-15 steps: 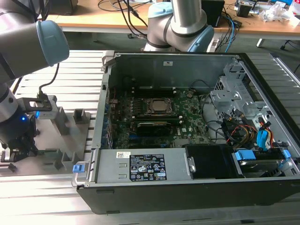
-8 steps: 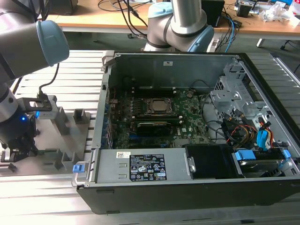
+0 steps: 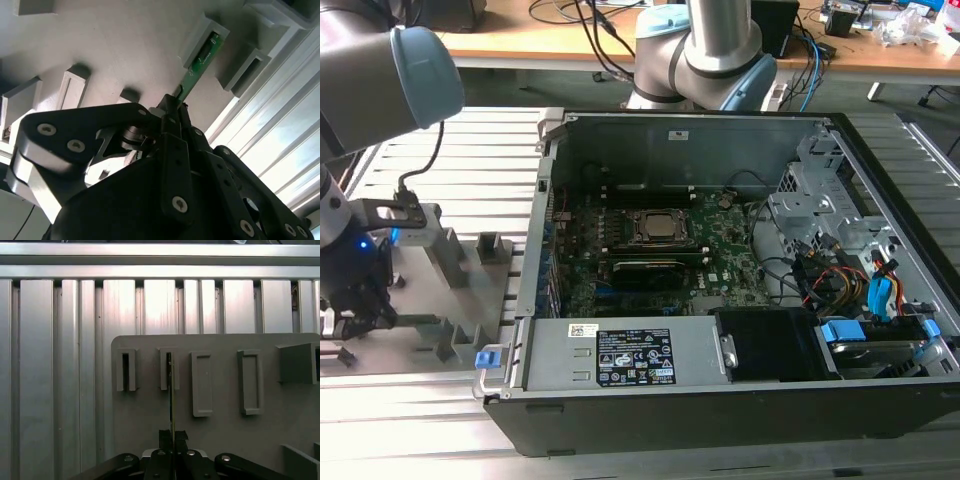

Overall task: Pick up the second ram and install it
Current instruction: 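Pick up the second ram and move it above second insertion slot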

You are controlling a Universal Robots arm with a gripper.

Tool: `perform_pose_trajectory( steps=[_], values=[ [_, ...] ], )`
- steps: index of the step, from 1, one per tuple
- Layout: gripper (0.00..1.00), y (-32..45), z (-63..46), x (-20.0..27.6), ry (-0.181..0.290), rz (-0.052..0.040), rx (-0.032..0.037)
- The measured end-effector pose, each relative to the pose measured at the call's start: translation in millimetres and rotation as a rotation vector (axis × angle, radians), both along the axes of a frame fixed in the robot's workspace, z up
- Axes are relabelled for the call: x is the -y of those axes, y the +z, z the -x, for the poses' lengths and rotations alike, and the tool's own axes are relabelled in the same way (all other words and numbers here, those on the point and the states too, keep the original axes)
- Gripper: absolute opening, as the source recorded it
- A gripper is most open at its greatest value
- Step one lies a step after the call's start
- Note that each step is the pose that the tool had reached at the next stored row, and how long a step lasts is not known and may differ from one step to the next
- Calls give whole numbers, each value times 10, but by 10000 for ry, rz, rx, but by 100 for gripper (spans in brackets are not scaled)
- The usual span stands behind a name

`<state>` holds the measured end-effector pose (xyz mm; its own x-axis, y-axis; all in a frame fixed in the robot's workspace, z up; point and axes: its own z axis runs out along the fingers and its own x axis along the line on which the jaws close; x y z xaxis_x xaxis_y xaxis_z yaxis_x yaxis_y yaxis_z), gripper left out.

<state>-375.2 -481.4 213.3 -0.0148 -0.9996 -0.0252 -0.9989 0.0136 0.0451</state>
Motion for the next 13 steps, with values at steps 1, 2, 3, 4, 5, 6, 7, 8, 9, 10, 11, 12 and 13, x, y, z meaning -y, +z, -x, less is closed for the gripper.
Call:
perform_pose_trajectory(
  steps=[1, 2, 3, 4, 5, 6, 7, 8, 9, 10, 11, 12, 13],
  values=[
    [14, 18, 0, 0, 0, 1, 0],
    [14, 52, 0, 0, 0, 0, 1],
    [14, 90, 0, 0, -1, 1, 0],
    [14, 129, 0, 0, 0, 1, 0],
    [14, 145, 0, 0, 0, 0, 0],
    [14, 171, 0, -1, 0, 0, 0],
    [14, 193, 0, -1, 0, 0, 0],
    [14, 224, 0, -1, 0, 1, -1],
    [14, 247, 0, -2, -1, 1, 0],
    [14, 260, 0, -3, 0, 0, 0],
    [14, 272, 0, -3, 0, 0, 0],
    [14, 288, 0, -4, 0, 0, 0],
    [14, 302, 0, -5, 0, 0, 0]
  ],
)
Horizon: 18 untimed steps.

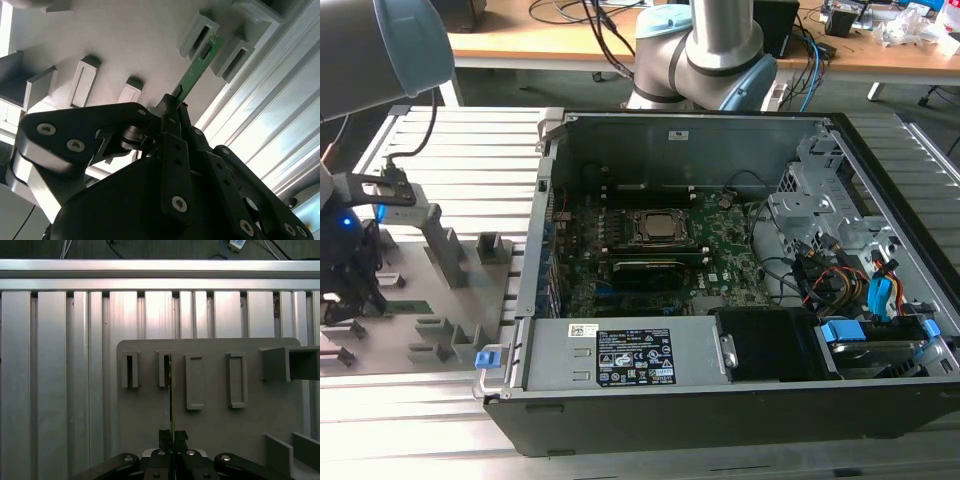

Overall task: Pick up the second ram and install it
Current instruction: 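Pick up the second ram and move it above second insertion slot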

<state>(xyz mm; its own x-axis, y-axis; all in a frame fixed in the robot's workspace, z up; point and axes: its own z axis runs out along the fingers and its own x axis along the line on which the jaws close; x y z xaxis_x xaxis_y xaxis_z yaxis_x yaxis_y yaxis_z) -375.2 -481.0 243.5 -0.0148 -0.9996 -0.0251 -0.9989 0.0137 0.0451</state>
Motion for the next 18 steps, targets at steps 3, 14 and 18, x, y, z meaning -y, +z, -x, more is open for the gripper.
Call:
perform_pose_trajectory(
  steps=[3, 14, 18],
  values=[
    [14, 59, 0, -3, 0, 0, 0],
    [14, 292, 0, -8, -1, 0, 0],
    [14, 362, 0, -10, 0, 0, -1]
  ],
)
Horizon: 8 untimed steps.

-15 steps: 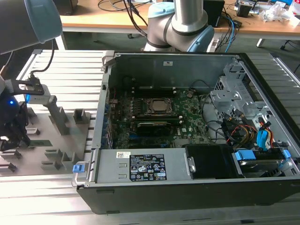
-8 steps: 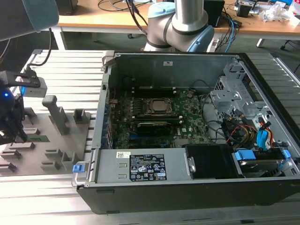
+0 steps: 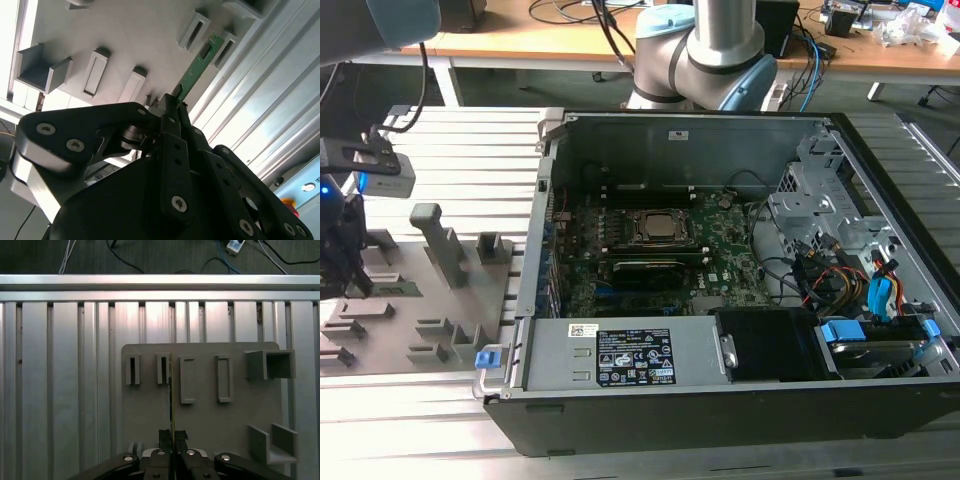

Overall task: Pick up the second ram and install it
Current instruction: 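Pick up the second ram and move it above second insertion slot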

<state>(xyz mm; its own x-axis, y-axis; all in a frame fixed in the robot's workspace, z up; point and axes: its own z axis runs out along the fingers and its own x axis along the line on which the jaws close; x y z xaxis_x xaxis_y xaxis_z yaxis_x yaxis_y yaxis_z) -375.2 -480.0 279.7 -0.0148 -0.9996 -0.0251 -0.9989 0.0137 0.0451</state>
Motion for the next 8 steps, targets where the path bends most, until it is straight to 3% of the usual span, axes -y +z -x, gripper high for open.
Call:
perform_pose_trajectory(
  steps=[8],
  values=[
    [14, 177, 0, -7, 0, 0, 1]
  ],
)
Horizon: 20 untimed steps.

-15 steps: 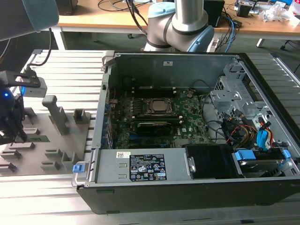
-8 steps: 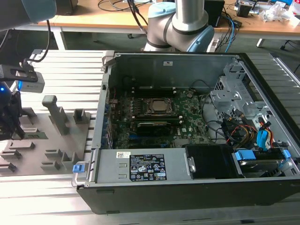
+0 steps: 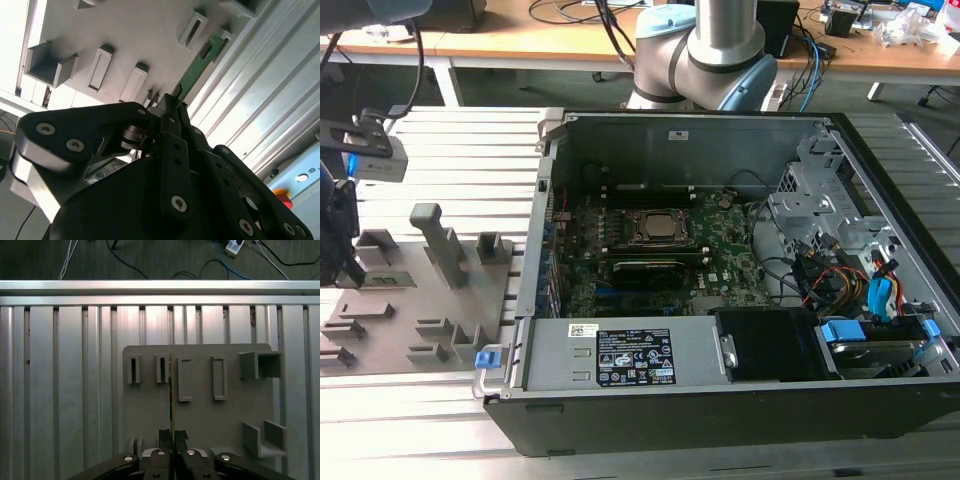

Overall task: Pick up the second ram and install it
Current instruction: 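Pick up the second ram and move it above second insertion slot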

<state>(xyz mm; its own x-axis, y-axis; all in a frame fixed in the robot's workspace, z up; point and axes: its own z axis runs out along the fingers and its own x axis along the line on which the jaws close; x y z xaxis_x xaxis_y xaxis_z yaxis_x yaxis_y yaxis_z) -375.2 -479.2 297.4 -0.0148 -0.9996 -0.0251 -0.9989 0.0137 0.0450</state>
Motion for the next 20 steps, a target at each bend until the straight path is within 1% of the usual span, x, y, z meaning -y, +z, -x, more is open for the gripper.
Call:
perform_pose_trajectory(
  steps=[3, 5, 9, 12, 15, 17, 19, 20],
  values=[
    [14, 49, 0, -4, 0, 0, 0],
    [14, 117, 0, -8, 0, 0, 0],
    [14, 226, 0, -14, 0, 0, 0],
    [14, 285, 0, -16, 0, 0, 0],
    [14, 326, 0, -18, 0, 0, -1],
    [14, 370, -1, -19, 0, 0, 0],
    [14, 392, 0, -20, 0, 0, 0],
    [14, 418, -1, -21, 0, 0, 0]
  ],
)
